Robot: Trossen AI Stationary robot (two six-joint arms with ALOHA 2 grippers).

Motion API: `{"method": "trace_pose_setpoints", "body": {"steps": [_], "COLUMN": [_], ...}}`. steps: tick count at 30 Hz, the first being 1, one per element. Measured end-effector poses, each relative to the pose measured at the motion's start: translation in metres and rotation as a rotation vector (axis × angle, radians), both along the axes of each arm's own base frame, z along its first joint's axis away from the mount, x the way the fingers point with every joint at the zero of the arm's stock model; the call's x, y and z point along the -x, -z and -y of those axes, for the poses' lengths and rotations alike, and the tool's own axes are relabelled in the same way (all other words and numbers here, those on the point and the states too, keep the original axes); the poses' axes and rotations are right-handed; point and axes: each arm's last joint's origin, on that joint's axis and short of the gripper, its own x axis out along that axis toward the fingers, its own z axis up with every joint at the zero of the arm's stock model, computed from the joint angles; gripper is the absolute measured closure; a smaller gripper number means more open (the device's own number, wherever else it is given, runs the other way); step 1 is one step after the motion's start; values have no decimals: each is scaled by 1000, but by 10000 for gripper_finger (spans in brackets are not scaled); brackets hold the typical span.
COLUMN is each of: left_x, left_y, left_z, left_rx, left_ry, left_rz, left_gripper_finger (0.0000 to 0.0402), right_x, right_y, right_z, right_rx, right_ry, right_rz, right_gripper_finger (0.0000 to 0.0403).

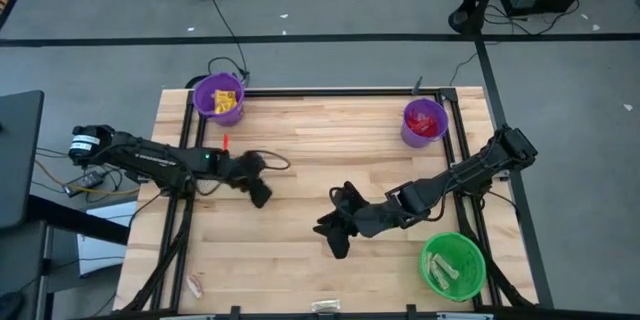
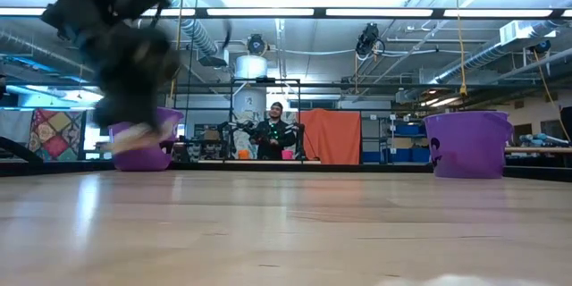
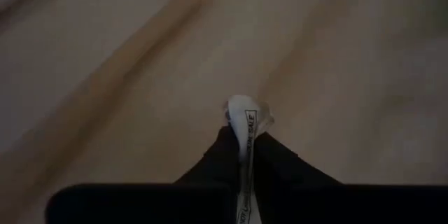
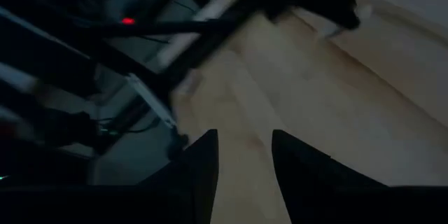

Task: Sort candy by brand, put in halloween buckets
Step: Put the white chocolate bar into the green bucket

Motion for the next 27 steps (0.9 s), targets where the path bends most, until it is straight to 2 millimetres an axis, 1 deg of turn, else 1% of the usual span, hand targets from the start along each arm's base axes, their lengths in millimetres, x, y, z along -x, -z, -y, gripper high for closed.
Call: {"method": "trace_pose_setpoints", "body": {"steps": [3,6,11,13,15,17,22,25,27], "left_x": [-20,-33,-43,-46,-49,-52,-62,-65,-67], "left_y": [-19,-40,-66,-69,-71,-71,-63,-62,-61], "left_z": [5,6,4,3,4,6,13,18,19], "left_rx": [9,1,-25,-26,-21,-15,39,56,61], "left_ry": [15,-6,-82,-96,-99,-94,-96,-84,-80], "left_rz": [289,545,839,899,956,980,1022,1057,1072], "left_gripper_finger": [366,380,393,392,391,391,391,390,390], "right_x": [3,6,12,12,12,9,2,-1,-4], "right_y": [5,4,1,0,1,0,0,5,7], "right_z": [0,-5,-14,-10,-4,3,20,31,38], "right_rx": [-13,-26,0,41,119,170,196,212,202], "right_ry": [24,17,65,124,200,258,294,318,298], "right_rz": [-51,-50,-20,-5,0,12,5,-37,-53], "right_gripper_finger": [257,257,250,243,233,221,200,194,194]}}
